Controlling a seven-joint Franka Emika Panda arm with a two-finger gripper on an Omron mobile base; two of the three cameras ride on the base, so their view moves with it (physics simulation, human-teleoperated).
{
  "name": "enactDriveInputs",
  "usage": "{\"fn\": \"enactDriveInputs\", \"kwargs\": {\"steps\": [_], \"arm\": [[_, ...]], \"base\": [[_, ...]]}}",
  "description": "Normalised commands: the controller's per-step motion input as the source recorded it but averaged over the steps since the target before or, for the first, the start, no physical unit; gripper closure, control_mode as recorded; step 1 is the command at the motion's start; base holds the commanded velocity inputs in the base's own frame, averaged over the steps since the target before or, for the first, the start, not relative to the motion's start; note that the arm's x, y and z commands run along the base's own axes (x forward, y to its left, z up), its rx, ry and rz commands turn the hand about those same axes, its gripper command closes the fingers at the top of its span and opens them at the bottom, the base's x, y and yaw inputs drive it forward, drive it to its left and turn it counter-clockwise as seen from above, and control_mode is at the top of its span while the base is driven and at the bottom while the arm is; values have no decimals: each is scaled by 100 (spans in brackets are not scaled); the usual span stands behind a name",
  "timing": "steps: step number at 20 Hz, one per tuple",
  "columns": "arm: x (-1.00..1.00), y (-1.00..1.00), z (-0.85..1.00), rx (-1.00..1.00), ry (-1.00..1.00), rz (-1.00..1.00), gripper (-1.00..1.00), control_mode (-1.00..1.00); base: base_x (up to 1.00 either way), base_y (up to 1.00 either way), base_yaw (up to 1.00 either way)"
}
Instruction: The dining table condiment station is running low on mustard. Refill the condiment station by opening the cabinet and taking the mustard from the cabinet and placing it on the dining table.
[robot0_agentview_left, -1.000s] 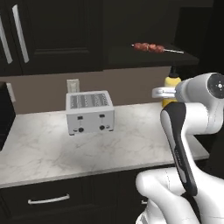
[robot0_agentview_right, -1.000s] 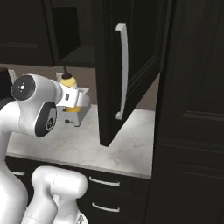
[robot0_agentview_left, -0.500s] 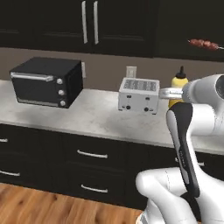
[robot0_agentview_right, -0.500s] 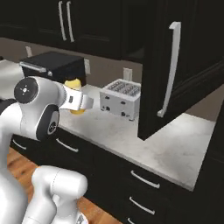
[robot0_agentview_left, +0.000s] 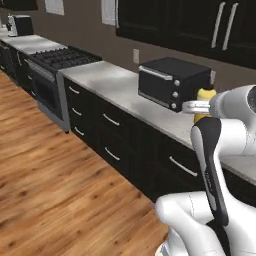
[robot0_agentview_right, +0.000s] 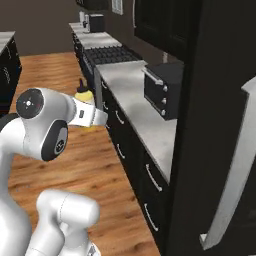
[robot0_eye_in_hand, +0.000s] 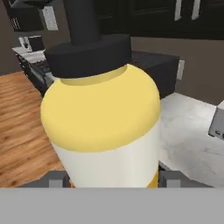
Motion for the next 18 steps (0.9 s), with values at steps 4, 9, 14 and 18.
{"fn": "enactDriveInputs", "kwargs": {"steps": [4,9,14,18], "arm": [[0,0,0,0,0,0,100,100],[0,0,0,0,0,0,100,100],[0,0,0,0,0,0,100,100],[0,0,0,0,0,0,100,100]], "base": [[-10,13,100],[-1,18,99],[67,22,69],[100,-51,31]]}}
